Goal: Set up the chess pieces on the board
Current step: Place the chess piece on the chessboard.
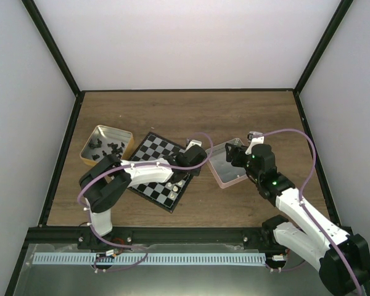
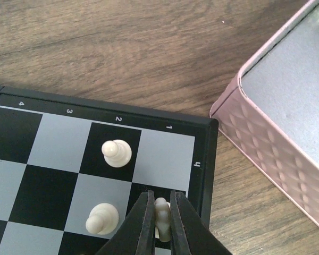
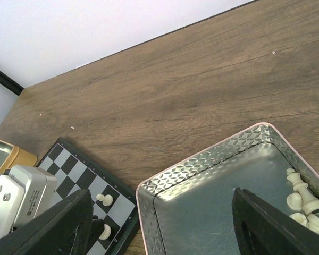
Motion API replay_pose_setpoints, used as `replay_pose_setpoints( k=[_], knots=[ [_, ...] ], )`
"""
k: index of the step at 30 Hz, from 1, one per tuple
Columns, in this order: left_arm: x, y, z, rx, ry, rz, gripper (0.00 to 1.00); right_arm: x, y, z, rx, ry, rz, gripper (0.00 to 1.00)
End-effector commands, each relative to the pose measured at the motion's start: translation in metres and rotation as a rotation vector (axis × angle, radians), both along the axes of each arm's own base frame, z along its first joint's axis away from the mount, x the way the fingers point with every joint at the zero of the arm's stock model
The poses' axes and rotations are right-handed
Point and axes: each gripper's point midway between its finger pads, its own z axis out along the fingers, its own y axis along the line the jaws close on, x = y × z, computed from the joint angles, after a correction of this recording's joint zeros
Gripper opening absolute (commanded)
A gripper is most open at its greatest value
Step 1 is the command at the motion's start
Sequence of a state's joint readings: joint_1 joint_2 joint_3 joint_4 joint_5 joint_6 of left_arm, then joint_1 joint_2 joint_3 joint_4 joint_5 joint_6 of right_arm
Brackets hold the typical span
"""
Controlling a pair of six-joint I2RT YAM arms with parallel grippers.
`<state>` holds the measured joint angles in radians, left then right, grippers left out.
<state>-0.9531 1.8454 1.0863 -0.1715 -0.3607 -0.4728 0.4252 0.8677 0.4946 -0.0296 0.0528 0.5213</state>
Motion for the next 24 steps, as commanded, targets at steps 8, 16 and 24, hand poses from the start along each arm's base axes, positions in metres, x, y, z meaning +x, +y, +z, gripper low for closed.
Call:
replay_pose_setpoints(
  k=[8, 16, 24],
  knots=[
    [0.011, 0.001, 0.003, -0.001, 0.0, 0.074, 0.13, 0.001, -0.004, 0.009, 0.012, -0.024, -0.014, 0.73],
    [0.01, 0.001, 0.003, 0.0, 0.009, 0.079, 0.19, 0.0, -0.004, 0.01, 0.012, -0.022, -0.013, 0.73],
    [0.005, -0.008, 0.059, -0.13, -0.035, 0.026, 0.24, 0.003, -0.006, 0.004, 0.007, 0.017, -0.036, 0.74]
  ],
)
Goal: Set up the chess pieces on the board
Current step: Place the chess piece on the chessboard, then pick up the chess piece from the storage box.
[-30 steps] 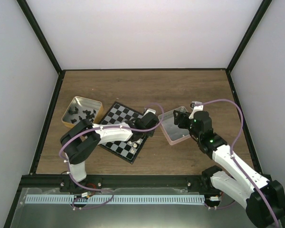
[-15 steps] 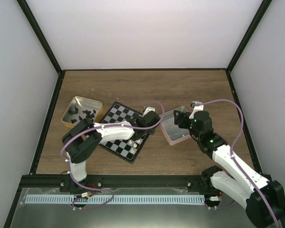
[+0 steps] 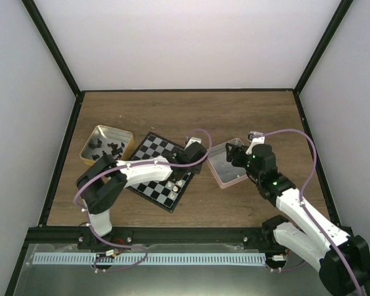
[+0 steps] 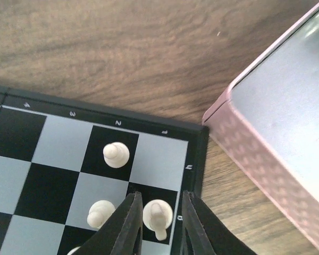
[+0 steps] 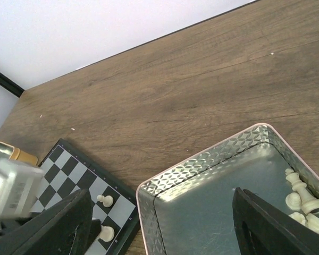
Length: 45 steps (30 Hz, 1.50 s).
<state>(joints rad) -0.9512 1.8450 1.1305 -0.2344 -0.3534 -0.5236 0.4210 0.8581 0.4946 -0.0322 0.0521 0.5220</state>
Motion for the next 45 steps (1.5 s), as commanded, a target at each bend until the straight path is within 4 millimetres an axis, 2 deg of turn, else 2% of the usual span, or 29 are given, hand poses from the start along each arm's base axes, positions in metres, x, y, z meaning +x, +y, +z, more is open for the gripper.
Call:
replay_pose_setpoints(
  k=[1, 5, 7, 10, 11, 14, 21, 23, 26, 35, 41, 45],
  knots=[
    [0.004, -0.004, 0.062, -0.123, -0.083, -0.003, 0.25, 0.006, -0.007, -0.002, -0.005, 0.044, -0.047, 0.73],
    [0.0, 0.011, 0.1, -0.166, -0.145, 0.017, 0.29, 0.015, -0.019, -0.026, -0.068, 0.179, -0.132, 0.69],
    [-0.004, 0.019, 0.116, -0.191, -0.172, 0.026, 0.31, 0.019, -0.029, -0.042, -0.114, 0.258, -0.185, 0.63],
    [-0.013, 0.032, 0.133, -0.23, -0.198, 0.029, 0.33, 0.025, -0.044, -0.067, -0.206, 0.372, -0.263, 0.47],
    [-0.015, 0.036, 0.137, -0.24, -0.203, 0.028, 0.35, 0.026, -0.048, -0.078, -0.245, 0.412, -0.285, 0.45],
    [-0.023, 0.047, 0.146, -0.26, -0.216, 0.023, 0.37, 0.031, -0.06, -0.092, -0.322, 0.465, -0.342, 0.44],
    [-0.032, 0.065, 0.155, -0.277, -0.226, 0.026, 0.37, 0.04, -0.068, -0.11, -0.4, 0.532, -0.402, 0.42],
    [-0.034, 0.07, 0.16, -0.286, -0.235, 0.03, 0.38, 0.042, -0.068, -0.116, -0.411, 0.541, -0.404, 0.39],
    [-0.036, 0.074, 0.166, -0.298, -0.249, 0.032, 0.38, 0.049, -0.06, -0.122, -0.401, 0.547, -0.367, 0.29],
    [-0.04, 0.085, 0.173, -0.31, -0.262, 0.049, 0.38, 0.054, -0.06, -0.142, -0.425, 0.591, -0.377, 0.25],
    [-0.041, 0.087, 0.175, -0.313, -0.262, 0.051, 0.38, 0.054, -0.061, -0.146, -0.432, 0.597, -0.378, 0.13],
    [-0.042, 0.091, 0.178, -0.311, -0.271, 0.06, 0.38, 0.052, -0.061, -0.136, -0.417, 0.582, -0.374, 0.06]
  ],
)
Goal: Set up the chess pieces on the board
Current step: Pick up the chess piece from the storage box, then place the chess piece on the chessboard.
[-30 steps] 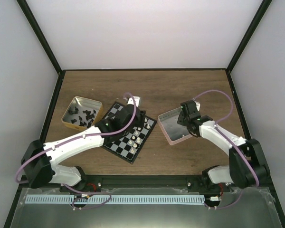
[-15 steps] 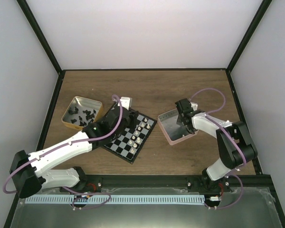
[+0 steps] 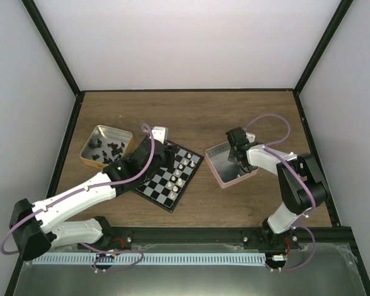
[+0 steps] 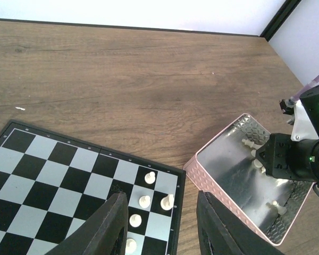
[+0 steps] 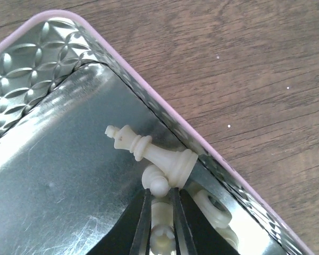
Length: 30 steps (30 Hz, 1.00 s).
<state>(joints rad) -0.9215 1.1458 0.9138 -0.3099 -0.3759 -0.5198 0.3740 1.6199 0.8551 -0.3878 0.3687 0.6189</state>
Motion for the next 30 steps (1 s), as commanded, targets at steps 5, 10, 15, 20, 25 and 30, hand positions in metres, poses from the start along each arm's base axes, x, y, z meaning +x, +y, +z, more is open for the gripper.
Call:
replay_pose_setpoints(
  k=[5, 10, 15, 20, 25, 30],
  knots=[
    [-0.001, 0.018, 0.011, 0.002, -0.031, 0.045, 0.38, 0.006, 0.011, 0.043, 0.096, -0.088, 0.036, 0.06],
    [-0.002, 0.029, 0.019, -0.007, -0.064, 0.084, 0.39, 0.007, 0.048, 0.074, 0.244, -0.154, 0.161, 0.06],
    [-0.004, 0.042, 0.025, -0.025, -0.094, 0.127, 0.39, 0.007, 0.099, 0.091, 0.318, -0.175, 0.298, 0.06],
    [-0.006, 0.051, 0.028, -0.047, -0.109, 0.15, 0.39, 0.012, 0.141, 0.088, 0.34, -0.161, 0.392, 0.07],
    [-0.007, 0.054, 0.028, -0.049, -0.111, 0.156, 0.41, 0.014, 0.175, 0.075, 0.326, -0.125, 0.458, 0.07],
    [-0.008, 0.056, 0.026, -0.043, -0.11, 0.158, 0.41, 0.014, 0.194, 0.056, 0.302, -0.075, 0.497, 0.07]
  ],
)
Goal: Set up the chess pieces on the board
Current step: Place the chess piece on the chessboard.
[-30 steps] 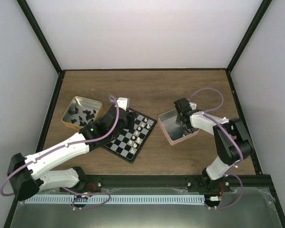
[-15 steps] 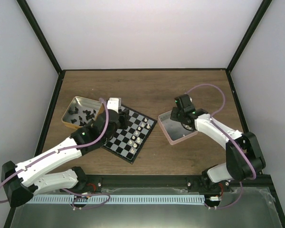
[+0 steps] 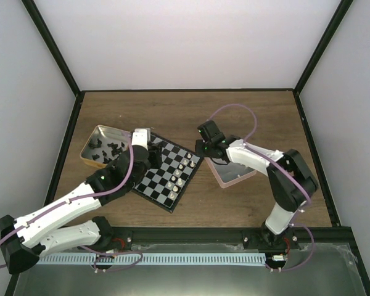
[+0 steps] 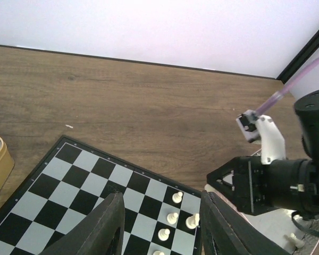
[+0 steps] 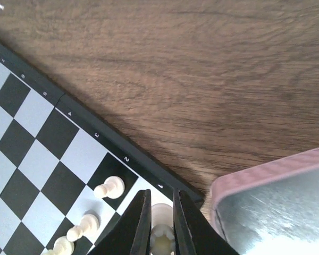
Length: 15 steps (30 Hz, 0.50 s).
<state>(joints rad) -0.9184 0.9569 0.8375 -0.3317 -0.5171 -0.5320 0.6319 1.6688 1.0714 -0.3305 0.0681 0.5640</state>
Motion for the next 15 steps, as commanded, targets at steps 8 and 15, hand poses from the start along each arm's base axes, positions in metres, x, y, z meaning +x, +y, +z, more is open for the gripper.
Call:
replay_pose_setpoints(
  k=[8, 15],
  knots=[
    [0.002, 0.005, -0.004, 0.005, -0.004, 0.022, 0.42, -0.002, 0.035, -0.019, -0.058, 0.029, 0.09, 0.08],
    [0.002, 0.005, -0.007, 0.012, 0.0, 0.024, 0.42, -0.005, 0.038, -0.024, -0.064, 0.043, 0.103, 0.13]
  ],
)
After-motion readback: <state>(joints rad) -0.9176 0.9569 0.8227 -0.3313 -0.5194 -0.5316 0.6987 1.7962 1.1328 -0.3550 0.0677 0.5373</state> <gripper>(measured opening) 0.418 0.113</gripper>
